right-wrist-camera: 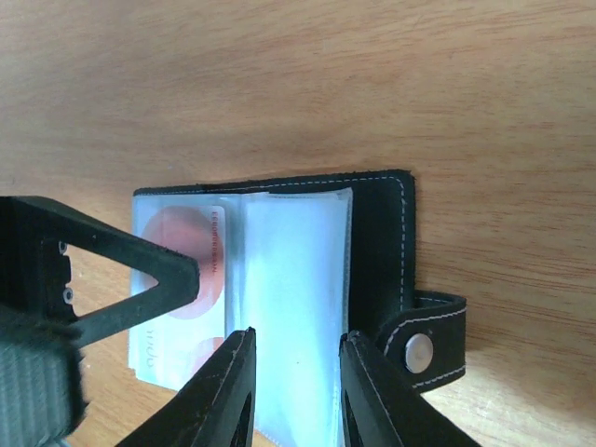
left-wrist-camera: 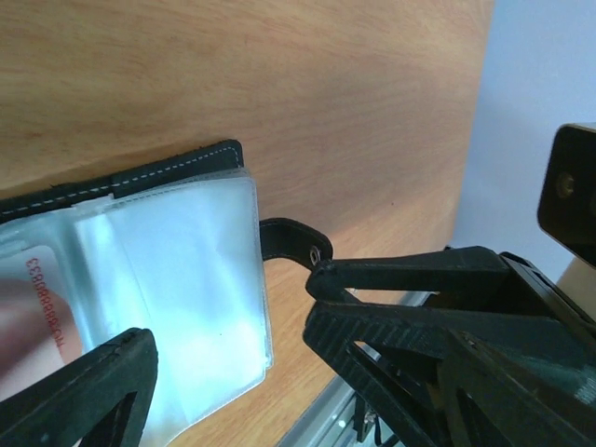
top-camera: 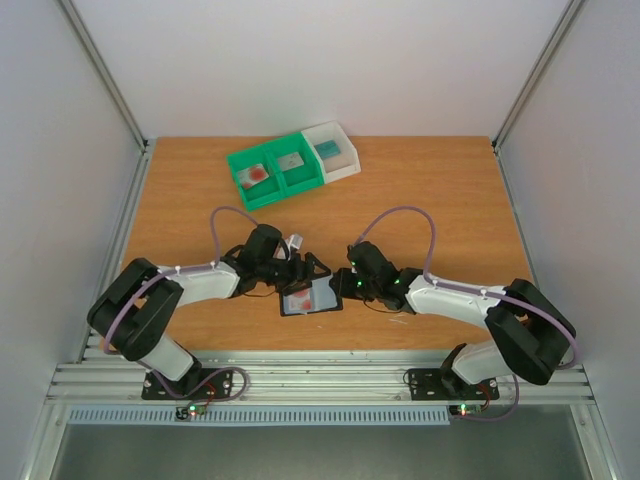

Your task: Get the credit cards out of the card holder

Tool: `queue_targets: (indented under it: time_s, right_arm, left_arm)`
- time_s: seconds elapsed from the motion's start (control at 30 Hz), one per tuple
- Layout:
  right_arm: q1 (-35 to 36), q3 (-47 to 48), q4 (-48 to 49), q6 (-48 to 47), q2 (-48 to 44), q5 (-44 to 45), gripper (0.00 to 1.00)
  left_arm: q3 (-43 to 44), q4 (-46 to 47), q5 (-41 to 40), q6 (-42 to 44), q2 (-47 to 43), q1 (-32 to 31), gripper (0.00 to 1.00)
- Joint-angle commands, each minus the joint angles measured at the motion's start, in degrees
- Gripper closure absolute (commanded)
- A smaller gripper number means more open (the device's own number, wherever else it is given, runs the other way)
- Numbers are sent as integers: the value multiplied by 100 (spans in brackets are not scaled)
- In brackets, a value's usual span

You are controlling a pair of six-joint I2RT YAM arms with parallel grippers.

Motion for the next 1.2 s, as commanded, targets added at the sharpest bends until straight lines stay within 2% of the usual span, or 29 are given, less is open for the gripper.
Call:
queue_targets:
  time_s: [0.0, 0.37, 0.6, 0.83, 1.17]
  right_arm:
    - [2, 1, 39, -139, -201, -134, 72]
    - [159, 302, 229, -257, 82, -673, 73]
    - [258, 611, 343, -292, 432, -921, 73]
    - [258, 619, 578, -248, 850, -1138, 74]
    - [254, 854, 531, -328, 1343, -1206, 74]
  left_arm:
    - [308, -809, -411, 641, -238, -35, 20]
    - [462, -2114, -1089, 1158, -618, 16, 45]
    - [261, -2289, -1215, 1175, -924, 163, 50]
    - [-92, -2014, -898, 1097, -946, 479, 61]
    - [-481, -1463, -653, 842, -824, 618, 65]
